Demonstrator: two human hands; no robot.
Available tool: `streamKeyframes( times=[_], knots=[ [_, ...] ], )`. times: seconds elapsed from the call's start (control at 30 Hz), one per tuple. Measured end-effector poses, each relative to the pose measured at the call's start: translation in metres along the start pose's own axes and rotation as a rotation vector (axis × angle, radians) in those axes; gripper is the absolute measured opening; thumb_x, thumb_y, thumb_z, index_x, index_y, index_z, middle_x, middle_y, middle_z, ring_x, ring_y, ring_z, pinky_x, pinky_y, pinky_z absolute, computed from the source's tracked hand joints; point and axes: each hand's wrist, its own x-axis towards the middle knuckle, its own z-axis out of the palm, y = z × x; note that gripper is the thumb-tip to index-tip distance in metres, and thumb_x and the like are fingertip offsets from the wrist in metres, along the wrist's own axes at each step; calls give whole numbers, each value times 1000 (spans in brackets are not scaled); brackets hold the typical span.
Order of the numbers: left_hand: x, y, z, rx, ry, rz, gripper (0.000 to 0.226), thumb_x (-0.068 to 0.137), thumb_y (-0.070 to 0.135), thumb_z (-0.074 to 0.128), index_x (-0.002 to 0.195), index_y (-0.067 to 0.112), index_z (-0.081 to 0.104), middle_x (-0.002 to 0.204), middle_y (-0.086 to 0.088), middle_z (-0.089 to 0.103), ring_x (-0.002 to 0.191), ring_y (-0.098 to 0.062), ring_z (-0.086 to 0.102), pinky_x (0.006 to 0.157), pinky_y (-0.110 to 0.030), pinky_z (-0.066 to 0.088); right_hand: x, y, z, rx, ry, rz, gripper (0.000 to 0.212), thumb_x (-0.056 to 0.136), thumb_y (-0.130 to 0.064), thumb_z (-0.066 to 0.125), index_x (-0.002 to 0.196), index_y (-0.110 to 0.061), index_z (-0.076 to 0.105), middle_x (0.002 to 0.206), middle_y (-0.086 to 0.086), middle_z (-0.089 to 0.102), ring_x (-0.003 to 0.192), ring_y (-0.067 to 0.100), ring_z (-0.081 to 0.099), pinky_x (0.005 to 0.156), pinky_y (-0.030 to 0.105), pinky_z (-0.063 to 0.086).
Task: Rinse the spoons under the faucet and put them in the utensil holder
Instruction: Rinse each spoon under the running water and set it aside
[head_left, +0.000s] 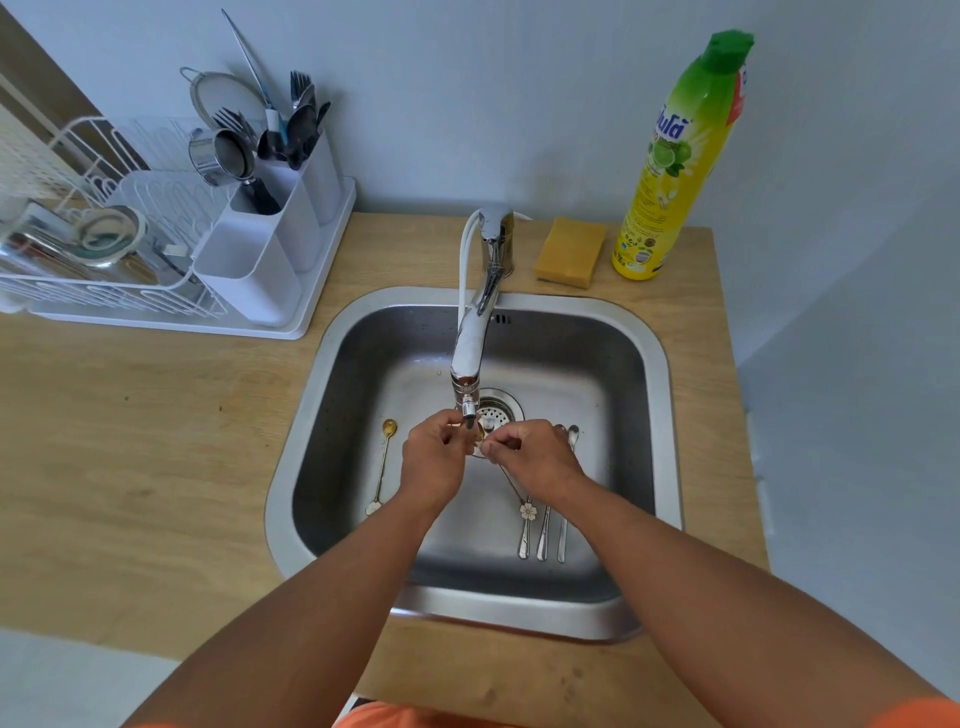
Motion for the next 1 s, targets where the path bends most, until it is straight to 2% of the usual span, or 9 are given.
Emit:
streamKeyframes(
  times=[0.1, 0.23, 0.4, 0.5, 0.63, 0.73, 0.83, 0.9, 1.0],
  knots=[
    [-1, -1, 0, -44, 31, -19, 13, 92, 14, 75, 100, 25, 77, 89, 6, 79, 86, -11, 74, 84, -30, 59, -1, -2, 0, 5, -7, -5, 10, 90, -38, 76, 87, -30, 82, 79, -11, 76, 82, 14, 72, 83, 45, 62],
    [-3, 1, 0, -142, 14, -47, 13, 83, 18, 86, 92, 20, 76, 84, 1, 80, 82, -14, 76, 80, -27, 59, -5, 2, 1, 14, -15, -17, 10, 91, -38, 75, 86, -32, 81, 78, -12, 74, 80, 12, 69, 82, 45, 61],
    [-4, 5, 7, -243, 50, -188, 10, 91, 32, 78, 90, 22, 80, 72, 15, 76, 68, 2, 68, 59, -9, 49, -12, 4, 7, 45, 18, -30, 10, 94, -35, 74, 93, -28, 82, 86, -14, 76, 83, 8, 69, 82, 41, 60],
    [-7, 8, 7, -337, 31, -370, 18, 100, 33, 65, 98, 23, 80, 72, 16, 76, 76, -6, 67, 65, -22, 48, -14, 5, 8, 55, 48, -12, 11, 95, -36, 74, 98, -29, 82, 93, -17, 77, 88, 4, 69, 86, 40, 60],
    [-13, 12, 4, -431, -101, -561, 24, 102, 34, 57, 110, 26, 78, 103, 8, 78, 91, -10, 62, 72, -32, 43, -17, 5, 8, 46, 63, -33, 13, 95, -36, 73, 103, -30, 81, 98, -16, 78, 91, 7, 69, 87, 41, 59],
    [-15, 13, 3, -394, -171, -529, 28, 105, 25, 51, 113, 30, 77, 111, 10, 74, 95, -11, 57, 74, -32, 40, -20, 5, 7, 35, 49, -29, 14, 97, -37, 71, 103, -30, 81, 97, -15, 77, 90, 9, 69, 85, 42, 60],
    [-13, 13, 2, -309, -210, -425, 36, 106, 18, 48, 110, 37, 79, 105, 16, 74, 92, -11, 53, 72, -33, 34, -21, 6, 7, 40, 15, -40, 13, 99, -36, 69, 96, -28, 80, 82, -14, 71, 78, 10, 64, 79, 43, 58],
    [-12, 12, -1, -277, -230, -398, 31, 106, 23, 53, 114, 39, 78, 107, 16, 72, 93, -12, 51, 75, -34, 35, -21, 6, 6, 57, 0, -55, 14, 99, -35, 68, 93, -28, 79, 77, -12, 68, 73, 11, 60, 78, 43, 56],
    [-12, 11, -6, -287, -288, -417, 24, 103, 40, 57, 118, 39, 77, 117, 10, 68, 101, -15, 50, 84, -38, 36, -22, 5, 3, 53, -8, -79, 14, 99, -34, 67, 96, -27, 80, 83, -11, 73, 78, 13, 64, 80, 43, 57]
  ],
)
